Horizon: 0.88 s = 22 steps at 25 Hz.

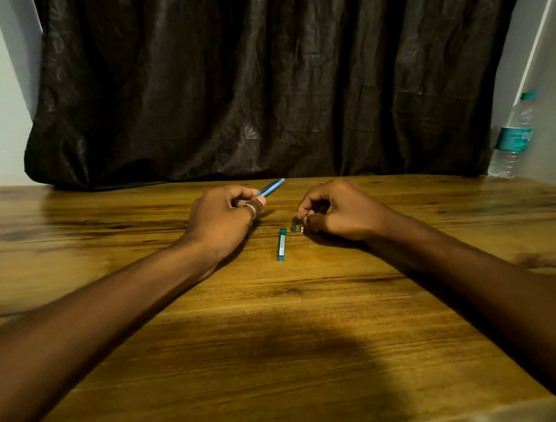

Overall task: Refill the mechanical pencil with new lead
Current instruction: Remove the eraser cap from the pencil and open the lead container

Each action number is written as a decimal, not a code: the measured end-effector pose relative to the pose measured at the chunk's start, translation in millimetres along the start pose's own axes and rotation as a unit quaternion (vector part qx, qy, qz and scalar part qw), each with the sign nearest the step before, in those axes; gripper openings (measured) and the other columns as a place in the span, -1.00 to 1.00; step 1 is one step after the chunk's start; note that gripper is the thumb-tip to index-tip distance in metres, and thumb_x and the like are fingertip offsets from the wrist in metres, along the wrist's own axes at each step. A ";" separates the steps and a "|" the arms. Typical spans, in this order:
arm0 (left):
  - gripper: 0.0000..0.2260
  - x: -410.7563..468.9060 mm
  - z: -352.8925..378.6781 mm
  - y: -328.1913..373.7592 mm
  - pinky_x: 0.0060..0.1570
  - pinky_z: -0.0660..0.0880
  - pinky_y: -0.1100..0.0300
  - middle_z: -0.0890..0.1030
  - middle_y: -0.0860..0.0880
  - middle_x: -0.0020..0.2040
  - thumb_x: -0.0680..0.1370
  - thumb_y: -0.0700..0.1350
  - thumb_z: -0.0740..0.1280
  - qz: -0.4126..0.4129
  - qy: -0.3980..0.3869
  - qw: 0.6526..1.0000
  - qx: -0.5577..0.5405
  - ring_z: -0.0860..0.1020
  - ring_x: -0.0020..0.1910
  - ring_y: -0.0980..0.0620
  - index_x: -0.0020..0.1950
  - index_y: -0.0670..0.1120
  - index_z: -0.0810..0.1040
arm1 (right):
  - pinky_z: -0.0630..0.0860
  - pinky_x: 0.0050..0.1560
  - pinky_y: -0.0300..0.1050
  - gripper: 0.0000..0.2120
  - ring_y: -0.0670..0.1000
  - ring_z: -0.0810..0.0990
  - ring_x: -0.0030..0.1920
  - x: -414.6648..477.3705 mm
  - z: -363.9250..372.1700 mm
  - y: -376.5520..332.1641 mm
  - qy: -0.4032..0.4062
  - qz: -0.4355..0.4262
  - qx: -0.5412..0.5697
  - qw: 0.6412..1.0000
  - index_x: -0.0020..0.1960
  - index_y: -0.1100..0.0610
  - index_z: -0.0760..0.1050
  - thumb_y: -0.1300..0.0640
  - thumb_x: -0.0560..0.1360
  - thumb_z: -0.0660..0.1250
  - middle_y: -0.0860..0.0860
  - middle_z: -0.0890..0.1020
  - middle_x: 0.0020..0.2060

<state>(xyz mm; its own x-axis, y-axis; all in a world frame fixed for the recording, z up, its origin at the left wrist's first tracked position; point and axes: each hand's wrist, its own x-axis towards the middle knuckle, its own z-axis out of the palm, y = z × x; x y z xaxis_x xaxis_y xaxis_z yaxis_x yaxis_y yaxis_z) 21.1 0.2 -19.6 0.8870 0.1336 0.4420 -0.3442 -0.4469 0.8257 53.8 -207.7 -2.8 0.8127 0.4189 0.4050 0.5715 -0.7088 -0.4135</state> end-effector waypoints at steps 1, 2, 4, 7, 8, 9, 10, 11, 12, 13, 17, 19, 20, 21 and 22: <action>-0.86 -0.2 -0.3 0.6 -0.23 0.40 0.30 0.62 0.14 -0.18 0.59 -0.08 0.40 0.007 0.003 1.000 0.006 0.54 -0.22 0.21 0.13 0.03 0.68 | 0.55 -0.21 -0.22 -0.88 -0.16 0.64 -0.19 0.6 -0.4 -1.7 0.022 -0.005 0.003 1.000 -0.12 0.02 0.68 0.22 0.46 0.42 -0.10 0.69 -0.22; -0.86 -0.4 -0.6 0.8 -0.24 0.40 0.29 0.62 0.13 -0.20 0.60 -0.08 0.39 0.012 0.010 1.000 0.011 0.54 -0.23 0.20 0.13 0.03 0.67 | 0.47 -0.22 -0.30 -0.91 -0.17 0.62 -0.17 1.4 -0.8 -3.6 0.046 -0.014 -0.001 0.999 -0.10 0.01 0.67 0.19 0.47 0.44 -0.11 0.67 -0.19; -0.87 -0.5 -2.0 1.3 -0.26 0.38 0.28 0.60 0.14 -0.24 0.60 -0.07 0.37 0.019 0.028 0.999 0.018 0.53 -0.24 0.20 0.12 0.03 0.67 | 0.34 -0.22 -0.41 -0.86 -0.16 0.58 -0.10 1.9 -1.0 -9.2 0.065 -0.043 -0.003 0.997 -0.01 0.01 0.67 0.07 0.43 0.51 -0.09 0.64 -0.09; -0.87 0.3 -2.7 0.7 -0.27 0.38 0.26 0.60 0.13 -0.24 0.60 -0.06 0.37 0.021 0.039 0.999 0.022 0.53 -0.25 0.20 0.11 0.03 0.68 | 0.39 0.00 -0.27 -0.52 -0.14 0.50 0.12 -1.7 -0.2 -20.8 -0.026 -0.063 -0.022 0.997 0.18 -0.06 0.61 -0.22 0.33 0.53 -0.16 0.60 0.05; -0.87 0.4 -2.6 0.3 -0.26 0.38 0.26 0.60 0.14 -0.23 0.60 -0.06 0.37 0.022 0.040 0.999 0.023 0.53 -0.25 0.20 0.11 0.02 0.68 | 0.41 0.10 -0.18 -0.44 -0.13 0.46 0.18 -3.5 0.2 -25.4 -0.061 -0.069 -0.050 0.994 0.23 -0.08 0.58 -0.29 0.31 0.52 -0.21 0.57 0.05; -0.87 0.5 -2.3 0.2 -0.25 0.39 0.25 0.60 0.13 -0.22 0.60 -0.06 0.37 0.023 0.040 0.999 0.024 0.53 -0.25 0.20 0.11 0.02 0.68 | 0.39 0.18 -0.12 -0.37 -0.13 0.42 0.22 -4.5 1.5 -28.5 -0.086 -0.071 -0.082 0.990 0.28 -0.07 0.54 -0.33 0.30 0.50 -0.24 0.56 0.06; -0.87 0.6 -1.9 -0.2 -0.24 0.40 0.24 0.60 0.13 -0.21 0.60 -0.07 0.37 0.024 0.039 0.999 0.023 0.53 -0.24 0.20 0.11 0.02 0.68 | 0.37 0.24 -0.07 -0.31 -0.12 0.39 0.24 -4.9 2.5 -30.2 -0.099 -0.073 -0.115 0.986 0.32 -0.07 0.50 -0.37 0.30 0.47 -0.25 0.56 0.07; -0.87 0.4 -1.8 -0.2 -0.23 0.41 0.24 0.61 0.13 -0.21 0.60 -0.07 0.37 0.026 0.037 0.999 0.022 0.54 -0.23 0.19 0.12 0.02 0.67 | 0.35 0.28 -0.02 -0.26 -0.11 0.38 0.26 -4.5 3.9 -31.3 -0.105 -0.075 -0.141 0.982 0.35 -0.07 0.46 -0.41 0.29 0.44 -0.23 0.59 0.11; -0.87 0.5 -1.5 -0.4 -0.22 0.41 0.24 0.61 0.13 -0.21 0.60 -0.07 0.37 0.027 0.035 0.999 0.021 0.54 -0.23 0.19 0.12 0.03 0.67 | 0.33 0.30 0.03 -0.22 -0.11 0.38 0.27 -3.7 4.5 -31.7 -0.108 -0.072 -0.156 0.979 0.36 -0.07 0.43 -0.45 0.27 0.41 -0.21 0.61 0.14; -0.87 0.5 -1.4 -0.4 -0.21 0.42 0.23 0.61 0.13 -0.21 0.60 -0.07 0.37 0.027 0.034 0.999 0.020 0.55 -0.22 0.19 0.12 0.03 0.67 | 0.33 0.31 0.06 -0.20 -0.10 0.39 0.27 -3.3 4.8 -31.5 -0.112 -0.067 -0.160 0.978 0.37 -0.08 0.41 -0.47 0.26 0.39 -0.19 0.62 0.16; -0.87 0.3 -1.4 0.4 -0.16 0.48 0.21 0.66 0.09 -0.16 0.61 -0.05 0.36 0.020 0.035 0.999 0.016 0.59 -0.19 0.15 0.12 0.05 0.66 | 0.42 0.26 0.06 -0.18 -0.08 0.46 0.21 -3.7 3.7 -32.3 -0.125 -0.052 -0.132 0.982 0.39 -0.08 0.37 -0.45 0.25 0.41 -0.17 0.62 0.12; -0.87 0.4 -2.0 1.5 -0.17 0.53 0.21 0.71 0.04 -0.12 0.61 -0.05 0.36 0.011 0.034 0.999 -0.011 0.65 -0.19 0.11 0.12 0.03 0.66 | 0.49 0.18 0.00 -0.20 -0.07 0.52 0.17 -4.1 4.3 -32.9 -0.117 -0.042 -0.098 0.987 0.40 -0.03 0.38 -0.36 0.28 0.49 -0.12 0.62 0.10; -0.87 0.2 -2.3 2.6 -0.21 0.53 0.26 0.72 0.04 -0.11 0.62 -0.06 0.35 0.009 0.033 0.999 -0.019 0.67 -0.20 0.11 0.12 0.01 0.64 | 0.51 0.15 -0.03 -0.19 -0.06 0.55 0.15 -4.1 4.9 -32.4 -0.111 -0.040 -0.088 0.989 0.41 0.00 0.37 -0.32 0.29 0.52 -0.09 0.63 0.10; -0.88 -0.1 -2.6 4.5 -0.25 0.51 0.33 0.72 0.04 -0.10 0.63 -0.07 0.34 0.008 0.031 0.999 -0.022 0.68 -0.19 0.12 0.14 0.00 0.62 | 0.52 0.15 -0.05 -0.16 -0.06 0.56 0.16 -3.7 5.8 -31.8 -0.104 -0.038 -0.084 0.990 0.43 0.02 0.35 -0.31 0.29 0.53 -0.09 0.62 0.11; -0.87 0.1 -3.1 6.7 -0.29 0.50 0.37 0.72 0.05 -0.09 0.64 -0.08 0.32 0.007 0.029 0.999 -0.028 0.68 -0.18 0.13 0.16 -0.01 0.60 | 0.50 0.18 -0.03 -0.12 -0.05 0.55 0.18 -3.4 6.9 -31.7 -0.091 -0.038 -0.084 0.992 0.45 0.02 0.33 -0.32 0.27 0.53 -0.09 0.62 0.13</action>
<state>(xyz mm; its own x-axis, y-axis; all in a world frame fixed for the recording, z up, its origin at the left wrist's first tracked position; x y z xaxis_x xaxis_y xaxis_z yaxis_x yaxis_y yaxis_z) 17.9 0.0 -12.9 0.8633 0.1801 0.4714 -0.3738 -0.3992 0.8372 33.7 -182.8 3.3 0.7842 0.5591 0.2692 0.6169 -0.7494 -0.2407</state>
